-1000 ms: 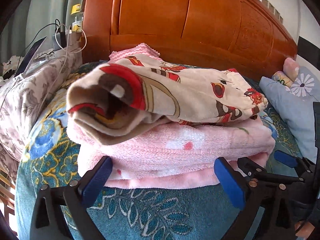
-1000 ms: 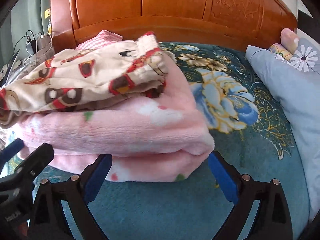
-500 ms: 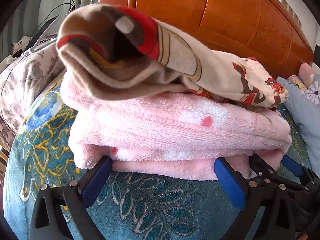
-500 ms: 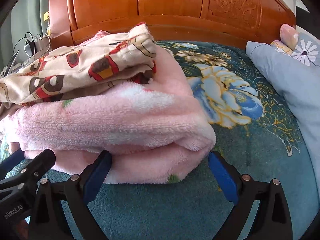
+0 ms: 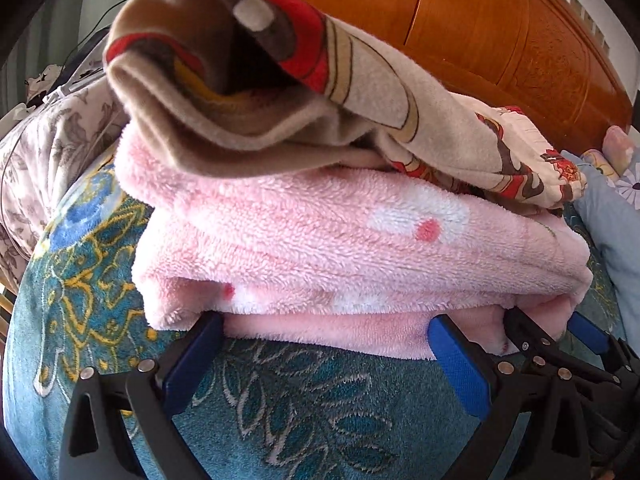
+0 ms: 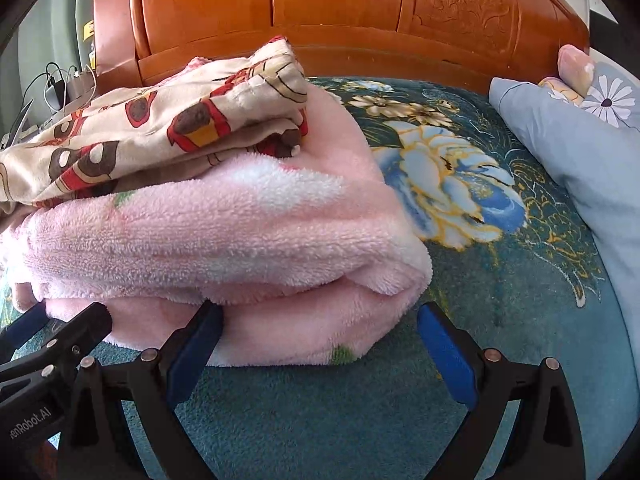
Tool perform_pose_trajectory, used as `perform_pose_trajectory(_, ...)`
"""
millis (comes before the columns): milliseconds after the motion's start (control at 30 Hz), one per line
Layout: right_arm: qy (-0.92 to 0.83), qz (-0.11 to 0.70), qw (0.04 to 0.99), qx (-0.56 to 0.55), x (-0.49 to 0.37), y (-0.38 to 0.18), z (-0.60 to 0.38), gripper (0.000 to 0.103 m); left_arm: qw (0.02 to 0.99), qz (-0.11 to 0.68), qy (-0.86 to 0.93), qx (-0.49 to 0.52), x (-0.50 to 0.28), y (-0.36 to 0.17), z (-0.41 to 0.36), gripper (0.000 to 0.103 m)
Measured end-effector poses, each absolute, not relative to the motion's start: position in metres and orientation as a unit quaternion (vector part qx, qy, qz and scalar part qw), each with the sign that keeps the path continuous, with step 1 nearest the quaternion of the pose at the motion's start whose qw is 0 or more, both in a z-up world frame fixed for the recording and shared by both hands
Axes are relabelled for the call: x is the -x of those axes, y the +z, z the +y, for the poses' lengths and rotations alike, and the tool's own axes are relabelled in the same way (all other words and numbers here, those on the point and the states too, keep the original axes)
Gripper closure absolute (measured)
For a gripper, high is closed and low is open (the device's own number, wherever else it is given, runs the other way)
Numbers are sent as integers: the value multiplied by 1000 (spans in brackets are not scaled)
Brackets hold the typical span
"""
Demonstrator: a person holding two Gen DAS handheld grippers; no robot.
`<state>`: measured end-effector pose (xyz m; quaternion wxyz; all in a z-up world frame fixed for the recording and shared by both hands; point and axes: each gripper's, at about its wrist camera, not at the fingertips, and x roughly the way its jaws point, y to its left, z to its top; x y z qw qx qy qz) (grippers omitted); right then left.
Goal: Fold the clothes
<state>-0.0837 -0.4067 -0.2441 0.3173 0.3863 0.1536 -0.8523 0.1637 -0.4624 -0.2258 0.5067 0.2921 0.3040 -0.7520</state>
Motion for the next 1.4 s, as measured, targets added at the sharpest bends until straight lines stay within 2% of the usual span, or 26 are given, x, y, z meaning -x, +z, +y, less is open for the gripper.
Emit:
perform_pose_trajectory(1200,-846,157,322,-395,86,-248,-409,5,505,307,-755,-286,-193,-231,-479,0)
perform_pose_trajectory(1400,-841,149,326,-404,89,-249,-408,5,507,301,-753,-292,-177,-232,-469,0)
